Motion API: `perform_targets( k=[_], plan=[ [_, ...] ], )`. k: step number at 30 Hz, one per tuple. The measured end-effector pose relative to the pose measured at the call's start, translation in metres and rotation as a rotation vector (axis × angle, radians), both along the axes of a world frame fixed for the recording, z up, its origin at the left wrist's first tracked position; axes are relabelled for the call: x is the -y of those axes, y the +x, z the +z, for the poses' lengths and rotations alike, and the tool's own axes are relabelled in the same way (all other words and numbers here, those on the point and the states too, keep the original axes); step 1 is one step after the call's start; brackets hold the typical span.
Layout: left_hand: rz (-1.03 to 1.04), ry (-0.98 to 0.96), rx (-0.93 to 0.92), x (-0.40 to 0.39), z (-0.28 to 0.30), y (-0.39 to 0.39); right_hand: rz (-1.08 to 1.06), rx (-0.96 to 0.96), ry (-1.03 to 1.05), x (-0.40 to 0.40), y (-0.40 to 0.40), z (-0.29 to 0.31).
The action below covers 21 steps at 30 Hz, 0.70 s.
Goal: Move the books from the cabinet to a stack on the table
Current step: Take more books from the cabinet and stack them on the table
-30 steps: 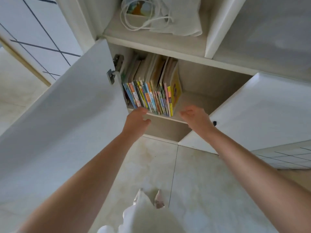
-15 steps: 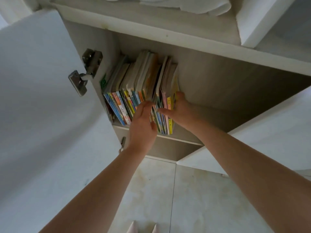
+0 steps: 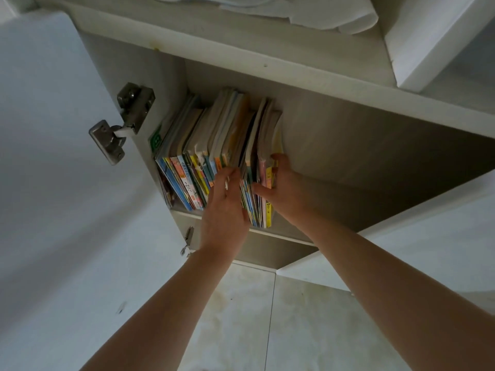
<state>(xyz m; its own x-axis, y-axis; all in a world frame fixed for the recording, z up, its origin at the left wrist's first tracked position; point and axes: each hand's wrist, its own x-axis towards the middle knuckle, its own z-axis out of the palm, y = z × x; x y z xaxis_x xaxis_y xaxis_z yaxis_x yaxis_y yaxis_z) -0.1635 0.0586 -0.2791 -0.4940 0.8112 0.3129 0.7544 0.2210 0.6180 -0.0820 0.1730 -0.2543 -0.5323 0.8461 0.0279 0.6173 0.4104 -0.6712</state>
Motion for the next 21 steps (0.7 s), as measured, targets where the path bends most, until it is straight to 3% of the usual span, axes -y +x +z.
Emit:
perform_targets(
  k=[7,11,14,21],
  plan=[
    [0.011,-0.116,-0.063,0.000,0.006,-0.002,0.028,0.120,0.152,0.005,-0.005,0.006],
    [0.020,-0.110,-0.094,0.000,0.009,-0.001,0.020,0.194,0.406,0.011,-0.005,0.004],
    [0.015,-0.081,-0.131,-0.002,0.006,0.002,-0.013,0.064,0.064,0.007,0.003,-0.004],
    [0.033,-0.023,-0.150,-0.009,0.000,0.017,-0.164,-0.103,-0.031,0.001,0.024,-0.003]
  ],
)
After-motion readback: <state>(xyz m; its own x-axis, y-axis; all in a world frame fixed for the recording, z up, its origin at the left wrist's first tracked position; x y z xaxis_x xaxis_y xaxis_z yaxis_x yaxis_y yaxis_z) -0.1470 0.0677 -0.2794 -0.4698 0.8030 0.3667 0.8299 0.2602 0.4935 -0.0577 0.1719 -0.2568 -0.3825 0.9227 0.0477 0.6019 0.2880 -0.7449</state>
